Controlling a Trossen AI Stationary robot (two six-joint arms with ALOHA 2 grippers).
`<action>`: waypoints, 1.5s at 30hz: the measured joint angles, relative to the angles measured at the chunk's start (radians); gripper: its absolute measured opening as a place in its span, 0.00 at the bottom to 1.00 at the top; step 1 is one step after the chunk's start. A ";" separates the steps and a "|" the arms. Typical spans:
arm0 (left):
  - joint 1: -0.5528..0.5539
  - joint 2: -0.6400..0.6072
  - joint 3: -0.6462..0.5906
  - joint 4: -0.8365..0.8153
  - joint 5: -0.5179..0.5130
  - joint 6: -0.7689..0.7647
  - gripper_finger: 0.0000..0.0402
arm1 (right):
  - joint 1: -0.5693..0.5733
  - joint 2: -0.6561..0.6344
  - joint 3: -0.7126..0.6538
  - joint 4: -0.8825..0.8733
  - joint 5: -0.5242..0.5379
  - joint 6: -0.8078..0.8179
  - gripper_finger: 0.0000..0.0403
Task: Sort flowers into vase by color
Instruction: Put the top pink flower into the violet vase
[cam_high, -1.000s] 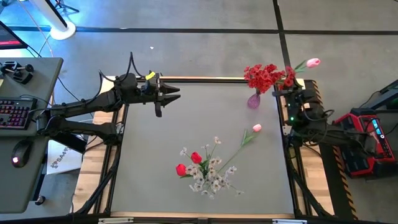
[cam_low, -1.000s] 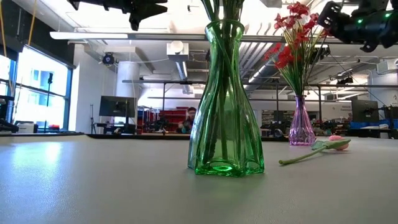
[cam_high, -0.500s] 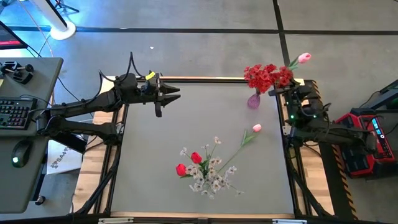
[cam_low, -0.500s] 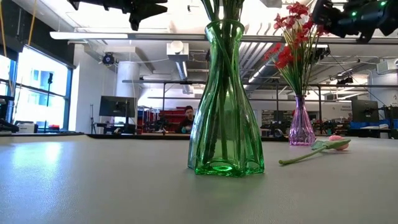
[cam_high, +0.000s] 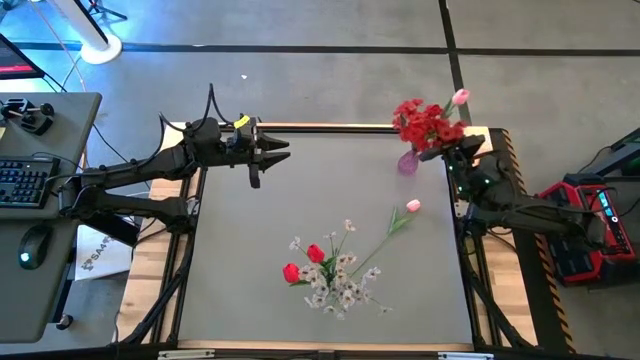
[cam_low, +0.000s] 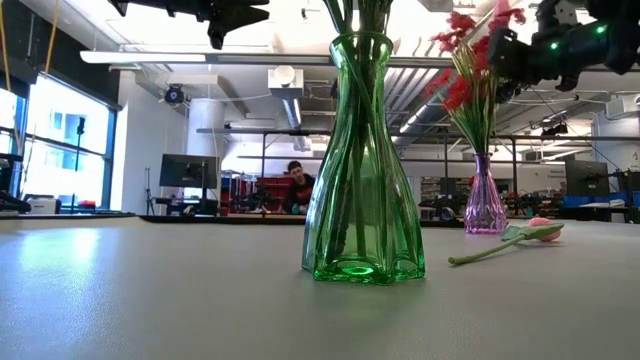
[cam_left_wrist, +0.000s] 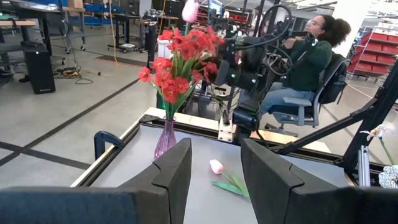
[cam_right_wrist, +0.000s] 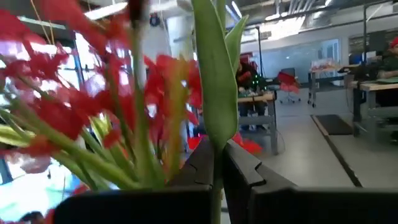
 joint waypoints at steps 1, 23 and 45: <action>0.000 0.000 0.000 0.000 0.000 0.000 0.32 | 0.000 0.000 0.000 -0.019 0.001 0.000 0.00; 0.000 0.000 0.000 0.000 0.000 0.000 0.32 | -0.001 0.052 0.000 -0.340 0.010 0.132 0.00; 0.000 0.000 0.000 0.000 0.000 0.000 0.32 | 0.000 0.051 0.148 -0.525 -0.064 0.161 0.29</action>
